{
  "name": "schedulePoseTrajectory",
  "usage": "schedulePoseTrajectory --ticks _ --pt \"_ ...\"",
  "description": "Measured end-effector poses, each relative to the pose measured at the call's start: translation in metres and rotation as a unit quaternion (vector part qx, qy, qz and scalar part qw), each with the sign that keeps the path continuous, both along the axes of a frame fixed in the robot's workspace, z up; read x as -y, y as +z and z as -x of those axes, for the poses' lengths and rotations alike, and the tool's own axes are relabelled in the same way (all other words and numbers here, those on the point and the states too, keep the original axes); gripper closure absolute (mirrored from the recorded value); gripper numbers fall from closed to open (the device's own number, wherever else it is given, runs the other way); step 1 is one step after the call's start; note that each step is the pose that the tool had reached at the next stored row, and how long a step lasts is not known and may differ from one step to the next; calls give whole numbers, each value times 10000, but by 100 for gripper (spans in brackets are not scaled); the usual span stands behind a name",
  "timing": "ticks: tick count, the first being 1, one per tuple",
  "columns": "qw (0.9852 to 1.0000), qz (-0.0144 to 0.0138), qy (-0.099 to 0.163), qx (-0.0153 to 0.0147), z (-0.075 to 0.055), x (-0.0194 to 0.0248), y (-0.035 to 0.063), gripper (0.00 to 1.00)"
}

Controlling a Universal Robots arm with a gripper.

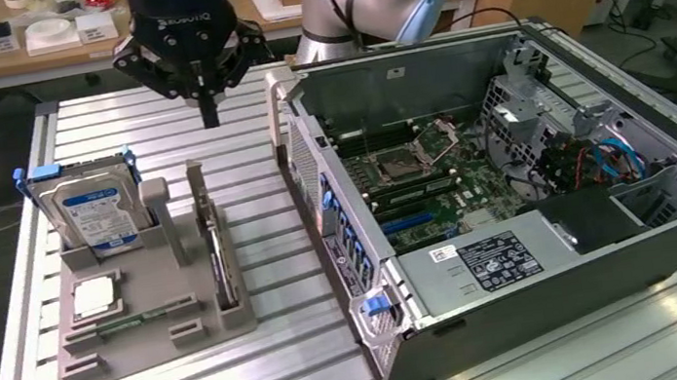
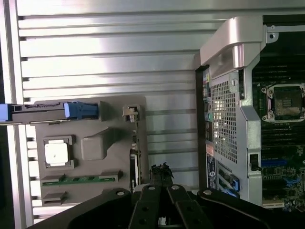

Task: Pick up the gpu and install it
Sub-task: 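Reach for the gpu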

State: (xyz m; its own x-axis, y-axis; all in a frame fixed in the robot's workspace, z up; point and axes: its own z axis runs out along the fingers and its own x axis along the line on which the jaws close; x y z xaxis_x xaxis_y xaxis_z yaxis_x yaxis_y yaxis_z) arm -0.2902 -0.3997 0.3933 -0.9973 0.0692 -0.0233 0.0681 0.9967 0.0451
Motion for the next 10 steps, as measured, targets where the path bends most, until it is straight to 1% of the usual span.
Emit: schedulePoseTrajectory --ticks 5,10 --pt "10000 0 32 0 122 4 0 89" --pt "9999 0 169 0 196 9 0 89"
